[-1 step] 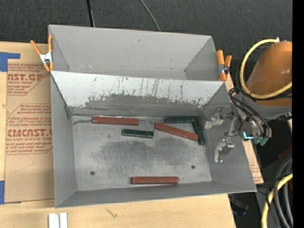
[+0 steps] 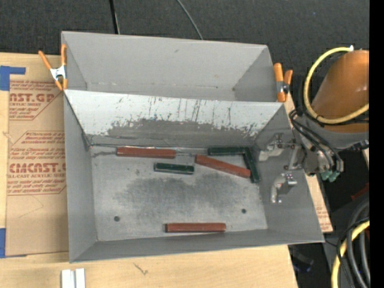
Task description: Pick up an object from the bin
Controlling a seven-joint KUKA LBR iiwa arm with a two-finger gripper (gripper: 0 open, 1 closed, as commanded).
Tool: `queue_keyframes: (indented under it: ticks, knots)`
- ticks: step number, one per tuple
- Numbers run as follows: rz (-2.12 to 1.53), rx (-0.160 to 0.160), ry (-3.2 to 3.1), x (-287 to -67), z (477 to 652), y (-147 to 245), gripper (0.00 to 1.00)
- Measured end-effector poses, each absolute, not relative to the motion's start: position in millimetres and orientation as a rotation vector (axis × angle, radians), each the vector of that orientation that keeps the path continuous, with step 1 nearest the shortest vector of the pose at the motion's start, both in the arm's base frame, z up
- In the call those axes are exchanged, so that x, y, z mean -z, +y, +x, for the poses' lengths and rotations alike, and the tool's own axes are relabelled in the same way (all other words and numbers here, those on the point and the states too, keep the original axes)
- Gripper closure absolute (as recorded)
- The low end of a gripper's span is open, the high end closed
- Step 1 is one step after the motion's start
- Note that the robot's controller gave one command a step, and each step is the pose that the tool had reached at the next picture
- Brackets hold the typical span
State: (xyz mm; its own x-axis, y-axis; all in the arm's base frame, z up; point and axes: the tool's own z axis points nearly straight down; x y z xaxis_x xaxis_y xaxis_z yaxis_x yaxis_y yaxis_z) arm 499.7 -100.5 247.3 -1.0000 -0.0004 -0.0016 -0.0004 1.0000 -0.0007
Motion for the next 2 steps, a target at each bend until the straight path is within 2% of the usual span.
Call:
queue_keyframes:
  ticks: [1, 2]
  knots:
    - [0.102, 0.000, 3.132, -177, 530.5, -104, 0.00]
    - [0.256, -0.001, 3.125, -161, 586.3, -95, 0.00]
